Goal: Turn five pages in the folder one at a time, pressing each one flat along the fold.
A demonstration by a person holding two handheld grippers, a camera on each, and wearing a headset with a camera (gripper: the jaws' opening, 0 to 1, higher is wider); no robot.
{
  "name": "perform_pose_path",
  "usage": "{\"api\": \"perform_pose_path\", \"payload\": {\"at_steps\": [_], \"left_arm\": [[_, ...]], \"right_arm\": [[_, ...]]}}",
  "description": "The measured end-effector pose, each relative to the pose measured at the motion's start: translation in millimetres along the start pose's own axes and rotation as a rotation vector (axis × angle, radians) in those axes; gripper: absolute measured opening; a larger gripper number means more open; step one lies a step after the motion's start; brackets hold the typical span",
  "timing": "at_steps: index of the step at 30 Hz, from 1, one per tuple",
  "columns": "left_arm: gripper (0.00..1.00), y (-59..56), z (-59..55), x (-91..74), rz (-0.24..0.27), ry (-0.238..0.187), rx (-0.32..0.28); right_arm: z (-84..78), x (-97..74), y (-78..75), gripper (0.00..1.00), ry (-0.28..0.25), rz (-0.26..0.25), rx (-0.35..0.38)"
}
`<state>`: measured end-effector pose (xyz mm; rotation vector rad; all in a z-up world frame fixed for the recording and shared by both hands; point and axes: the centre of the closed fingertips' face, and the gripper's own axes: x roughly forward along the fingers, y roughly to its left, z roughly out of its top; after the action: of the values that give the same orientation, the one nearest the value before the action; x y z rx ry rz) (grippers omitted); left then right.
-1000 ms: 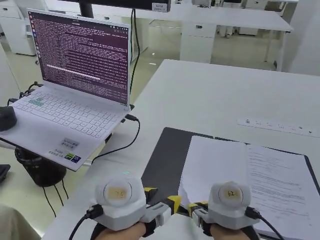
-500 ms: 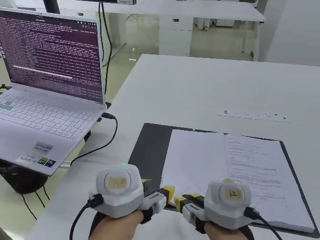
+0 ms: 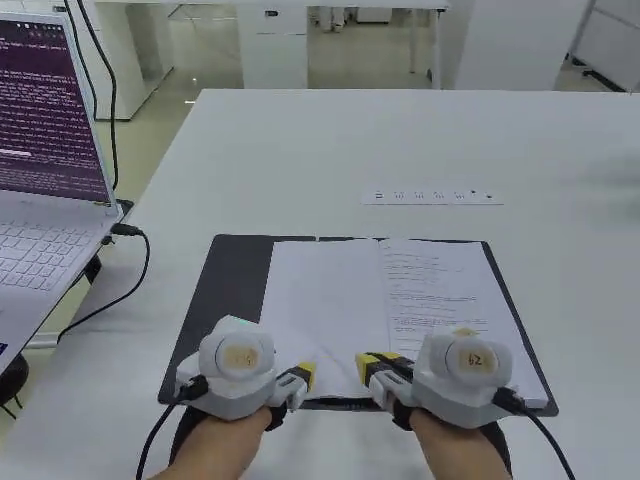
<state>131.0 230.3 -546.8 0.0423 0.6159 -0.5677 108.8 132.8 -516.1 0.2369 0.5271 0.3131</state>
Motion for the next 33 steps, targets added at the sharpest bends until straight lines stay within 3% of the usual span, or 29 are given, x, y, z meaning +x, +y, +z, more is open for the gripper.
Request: {"api": "perform_pose_path", "payload": {"at_steps": [2, 4, 12, 15, 21, 24, 33], "left_arm": [[0.3, 3.3, -5.5, 0.6, 0.027, 0.002, 0.032], [0.29, 4.2, -8.9, 0.7, 0.033, 0.002, 0.023], [0.29, 4.2, -11.6, -1.0, 0.057, -0.044, 0.075], [0.28, 5.1, -11.5, -1.1, 0.062, -0.068, 0.062], [0.28, 5.3, -10.2, -0.5, 0.064, -0.077, 0.059], [0.28, 5.4, -10.0, -0.6, 0.064, -0.081, 0.059], [0.29, 5.7, -9.9, -0.3, 0.063, -0.101, 0.055]], "right_arm": [[1.6, 0.2, -6.5, 0.03, -0.005, -0.008, 0.003], [3.0, 1.8, -14.0, 0.02, -0.005, -0.015, 0.004], [12.8, 16.1, -35.5, 0.0, -0.019, -0.031, 0.014], [16.5, 23.2, -40.6, 0.0, -0.026, -0.033, 0.038], [26.7, 41.5, -51.2, 0.0, -0.041, -0.022, 0.062], [36.0, 50.9, -53.7, 0.0, -0.078, -0.006, 0.065], [40.3, 79.1, -66.1, 0.0, -0.061, -0.012, 0.079]]}}
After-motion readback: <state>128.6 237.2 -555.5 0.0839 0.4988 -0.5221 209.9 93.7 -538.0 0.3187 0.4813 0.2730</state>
